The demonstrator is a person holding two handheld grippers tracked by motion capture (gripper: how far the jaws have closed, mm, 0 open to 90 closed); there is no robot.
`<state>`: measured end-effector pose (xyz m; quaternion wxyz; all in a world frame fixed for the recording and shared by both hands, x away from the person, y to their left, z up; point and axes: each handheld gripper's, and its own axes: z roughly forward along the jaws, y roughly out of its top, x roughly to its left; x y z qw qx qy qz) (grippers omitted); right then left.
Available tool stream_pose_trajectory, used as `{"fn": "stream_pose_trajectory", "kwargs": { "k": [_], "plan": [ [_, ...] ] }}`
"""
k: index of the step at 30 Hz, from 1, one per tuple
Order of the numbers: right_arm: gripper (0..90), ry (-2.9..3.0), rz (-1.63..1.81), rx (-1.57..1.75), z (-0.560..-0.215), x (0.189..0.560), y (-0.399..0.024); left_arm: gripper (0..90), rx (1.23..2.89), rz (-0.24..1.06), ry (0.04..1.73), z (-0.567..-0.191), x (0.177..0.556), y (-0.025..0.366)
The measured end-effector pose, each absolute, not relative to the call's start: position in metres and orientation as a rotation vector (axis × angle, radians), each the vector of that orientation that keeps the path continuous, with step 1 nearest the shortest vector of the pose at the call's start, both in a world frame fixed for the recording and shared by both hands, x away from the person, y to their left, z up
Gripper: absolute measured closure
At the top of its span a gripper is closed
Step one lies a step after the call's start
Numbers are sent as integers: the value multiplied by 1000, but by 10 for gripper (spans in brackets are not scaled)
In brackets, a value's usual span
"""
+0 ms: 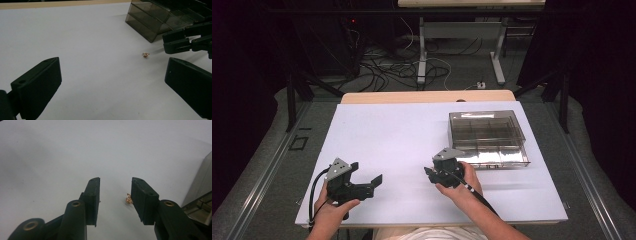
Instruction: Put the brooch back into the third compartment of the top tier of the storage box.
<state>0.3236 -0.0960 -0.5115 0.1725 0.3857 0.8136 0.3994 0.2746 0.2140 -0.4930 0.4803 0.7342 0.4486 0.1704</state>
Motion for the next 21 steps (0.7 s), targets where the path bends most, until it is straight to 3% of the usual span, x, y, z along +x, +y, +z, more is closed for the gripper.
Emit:
{"fn": "stream_pose_trajectory", "kwargs": {
  "k": [15,21],
  "plan": [
    [627,2427,945,1118,-494,341,-80,7,1791,400,1100,-494,275,213],
    [596,2454,830,1105,-497,350,-68,7,1791,396,1097,-494,275,212]
  ]
}}
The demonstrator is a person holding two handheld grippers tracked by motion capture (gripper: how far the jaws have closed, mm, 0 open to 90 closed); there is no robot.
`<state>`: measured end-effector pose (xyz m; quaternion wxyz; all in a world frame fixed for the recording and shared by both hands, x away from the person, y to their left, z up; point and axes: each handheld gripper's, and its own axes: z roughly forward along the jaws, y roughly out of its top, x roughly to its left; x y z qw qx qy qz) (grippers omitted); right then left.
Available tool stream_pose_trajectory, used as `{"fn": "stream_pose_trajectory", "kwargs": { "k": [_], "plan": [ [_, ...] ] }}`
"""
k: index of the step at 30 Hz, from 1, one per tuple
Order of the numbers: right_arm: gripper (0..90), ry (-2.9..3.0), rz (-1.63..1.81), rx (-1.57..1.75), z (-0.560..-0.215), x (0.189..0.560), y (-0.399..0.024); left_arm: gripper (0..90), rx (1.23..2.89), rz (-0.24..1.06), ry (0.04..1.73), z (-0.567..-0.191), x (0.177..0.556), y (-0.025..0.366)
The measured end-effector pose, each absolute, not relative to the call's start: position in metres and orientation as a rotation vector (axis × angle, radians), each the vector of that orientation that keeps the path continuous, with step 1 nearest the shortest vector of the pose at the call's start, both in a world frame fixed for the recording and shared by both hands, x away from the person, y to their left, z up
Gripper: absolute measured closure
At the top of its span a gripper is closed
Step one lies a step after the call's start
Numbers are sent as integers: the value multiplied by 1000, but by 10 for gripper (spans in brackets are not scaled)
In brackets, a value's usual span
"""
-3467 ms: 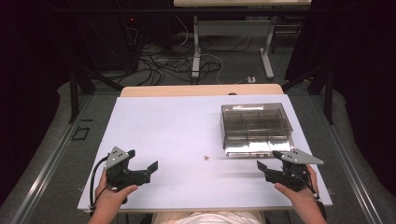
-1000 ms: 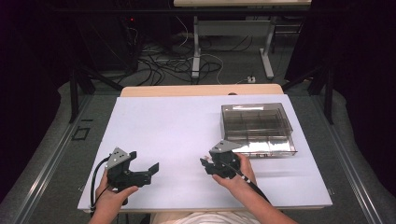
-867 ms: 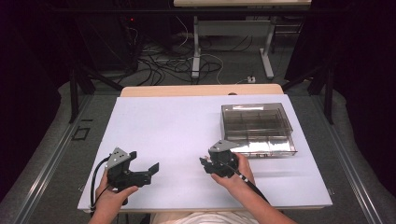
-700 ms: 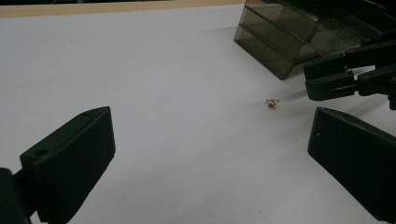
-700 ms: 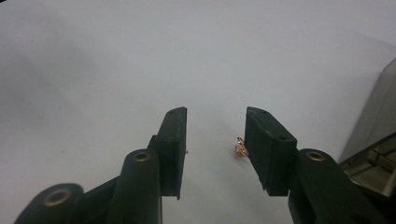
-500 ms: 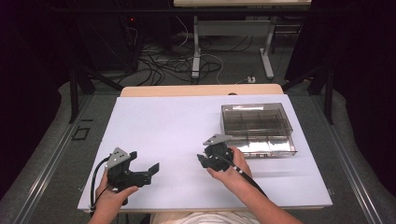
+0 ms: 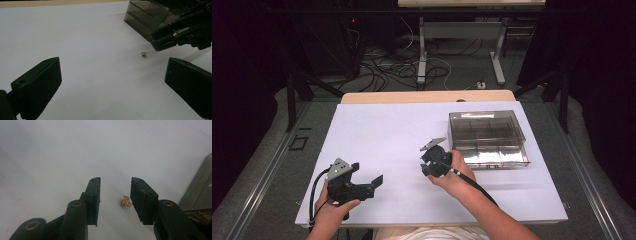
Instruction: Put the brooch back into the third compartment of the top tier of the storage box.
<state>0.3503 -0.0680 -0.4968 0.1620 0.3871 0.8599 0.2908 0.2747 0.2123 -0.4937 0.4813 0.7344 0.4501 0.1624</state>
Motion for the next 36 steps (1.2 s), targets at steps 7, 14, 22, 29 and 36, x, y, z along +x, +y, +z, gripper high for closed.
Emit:
{"fn": "stream_pose_trajectory", "kwargs": {
  "k": [7,14,22,29,36],
  "plan": [
    [582,2440,787,1142,-503,360,-57,8,1793,392,1092,-494,275,212],
    [634,2492,653,1224,-508,369,-56,10,1788,381,1096,-494,275,212],
    [696,2488,583,1291,-516,376,-54,11,1795,381,1092,-494,275,211],
    [736,2501,538,1301,-522,382,-55,12,1795,381,1089,-494,275,212],
    [778,2505,524,1349,-525,385,-56,12,1802,388,1082,-494,276,212]
  ]
}}
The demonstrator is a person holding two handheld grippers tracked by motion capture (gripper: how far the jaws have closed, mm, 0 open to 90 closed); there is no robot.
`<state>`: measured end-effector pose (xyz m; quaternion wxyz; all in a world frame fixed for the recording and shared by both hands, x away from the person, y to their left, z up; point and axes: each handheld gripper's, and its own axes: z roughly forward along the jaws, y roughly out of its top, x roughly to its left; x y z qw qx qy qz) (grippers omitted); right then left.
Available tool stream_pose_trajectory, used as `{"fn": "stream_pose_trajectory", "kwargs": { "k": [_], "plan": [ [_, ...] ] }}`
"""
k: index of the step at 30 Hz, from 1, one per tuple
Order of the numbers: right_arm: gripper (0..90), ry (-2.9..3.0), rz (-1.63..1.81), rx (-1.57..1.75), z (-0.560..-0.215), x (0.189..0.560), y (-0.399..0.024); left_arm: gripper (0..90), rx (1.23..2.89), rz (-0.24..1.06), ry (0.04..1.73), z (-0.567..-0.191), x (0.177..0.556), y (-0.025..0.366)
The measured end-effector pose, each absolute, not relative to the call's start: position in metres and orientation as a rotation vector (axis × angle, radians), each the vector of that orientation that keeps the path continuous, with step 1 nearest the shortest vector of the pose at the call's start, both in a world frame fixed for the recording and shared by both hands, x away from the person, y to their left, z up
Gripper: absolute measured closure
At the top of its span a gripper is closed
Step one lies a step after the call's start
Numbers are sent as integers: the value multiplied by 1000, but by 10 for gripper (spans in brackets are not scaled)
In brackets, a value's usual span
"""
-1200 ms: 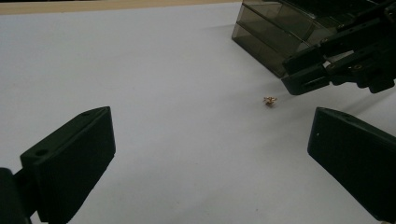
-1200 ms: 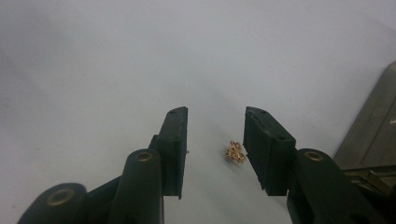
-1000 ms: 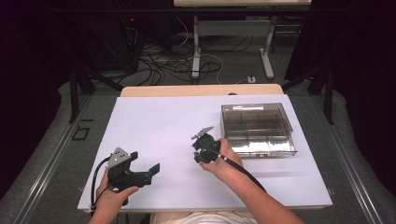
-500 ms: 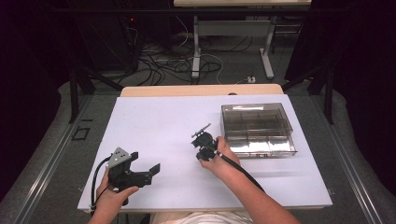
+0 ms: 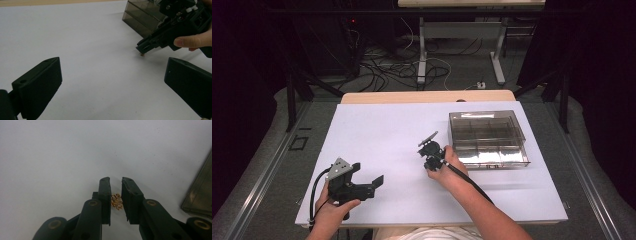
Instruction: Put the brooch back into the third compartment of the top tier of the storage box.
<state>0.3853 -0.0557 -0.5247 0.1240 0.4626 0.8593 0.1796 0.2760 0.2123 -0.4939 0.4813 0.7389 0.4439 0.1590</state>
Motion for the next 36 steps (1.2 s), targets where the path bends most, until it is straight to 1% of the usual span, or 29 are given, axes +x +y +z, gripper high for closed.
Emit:
{"fn": "stream_pose_trajectory", "kwargs": {
  "k": [2,5,14,19,22,25,27,36],
  "plan": [
    [793,2489,572,1329,-529,387,-56,12,1806,392,1081,-494,276,213],
    [823,2512,508,1362,-527,387,-56,12,1802,387,1084,-494,276,212],
    [889,2501,494,1370,-527,388,-57,12,1805,393,1081,-494,276,213],
    [896,2472,561,1367,-530,388,-57,12,1807,393,1081,-494,276,213],
    [899,2502,502,1344,-527,388,-58,12,1802,388,1085,-494,276,212],
    [900,2487,555,1359,-529,387,-57,12,1807,393,1082,-494,276,212],
    [900,2509,489,1348,-525,387,-58,12,1805,389,1084,-494,276,212],
    [900,2502,552,1347,-523,387,-58,12,1810,394,1080,-494,276,213]
  ]
}}
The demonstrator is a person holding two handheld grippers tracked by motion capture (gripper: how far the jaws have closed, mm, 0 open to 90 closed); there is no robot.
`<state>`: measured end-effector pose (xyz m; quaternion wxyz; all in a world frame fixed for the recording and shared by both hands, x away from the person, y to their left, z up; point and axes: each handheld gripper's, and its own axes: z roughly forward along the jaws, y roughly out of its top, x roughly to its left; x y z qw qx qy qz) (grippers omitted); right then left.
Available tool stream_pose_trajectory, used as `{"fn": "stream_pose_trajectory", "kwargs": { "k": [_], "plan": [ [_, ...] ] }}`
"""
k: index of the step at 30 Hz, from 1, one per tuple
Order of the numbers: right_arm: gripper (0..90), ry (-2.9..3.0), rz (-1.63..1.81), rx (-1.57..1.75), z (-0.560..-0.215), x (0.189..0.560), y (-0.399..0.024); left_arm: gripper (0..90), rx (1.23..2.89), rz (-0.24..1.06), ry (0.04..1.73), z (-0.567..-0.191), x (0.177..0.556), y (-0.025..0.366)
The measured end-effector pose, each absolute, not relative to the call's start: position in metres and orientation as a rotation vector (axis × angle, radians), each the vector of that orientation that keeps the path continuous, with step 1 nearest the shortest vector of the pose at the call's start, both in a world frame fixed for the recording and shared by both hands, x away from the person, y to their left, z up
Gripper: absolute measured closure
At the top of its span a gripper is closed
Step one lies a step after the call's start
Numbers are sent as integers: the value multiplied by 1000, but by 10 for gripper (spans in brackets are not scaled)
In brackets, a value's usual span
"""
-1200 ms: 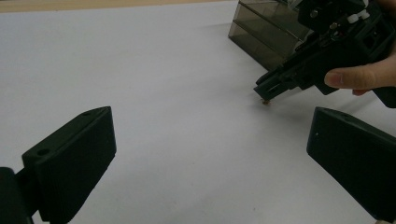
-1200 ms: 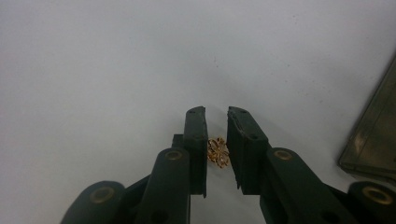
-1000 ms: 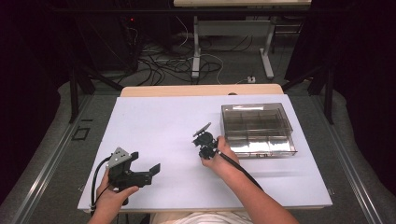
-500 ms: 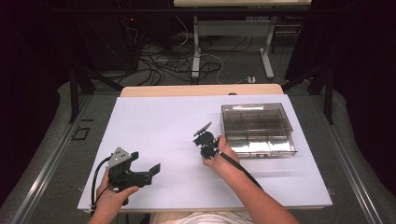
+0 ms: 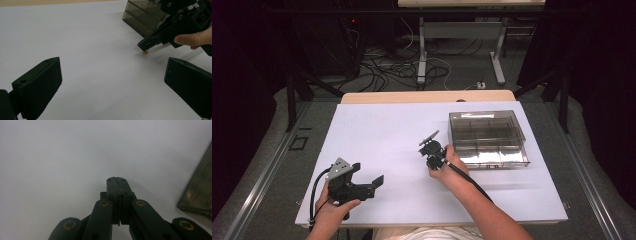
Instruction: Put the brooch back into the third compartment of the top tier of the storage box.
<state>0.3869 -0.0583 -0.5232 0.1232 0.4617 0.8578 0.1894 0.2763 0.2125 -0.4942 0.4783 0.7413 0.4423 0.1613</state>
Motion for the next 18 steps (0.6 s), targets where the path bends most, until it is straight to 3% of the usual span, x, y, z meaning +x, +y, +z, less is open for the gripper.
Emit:
{"fn": "stream_pose_trajectory", "kwargs": {
  "k": [12,13,18],
  "plan": [
    [900,2500,576,1364,-516,386,-61,12,1808,387,1085,-495,276,212],
    [900,2442,700,1365,-521,386,-60,12,1809,386,1086,-495,276,212],
    [900,2488,607,1361,-509,384,-62,12,1814,382,1085,-494,276,212]
  ]
}}
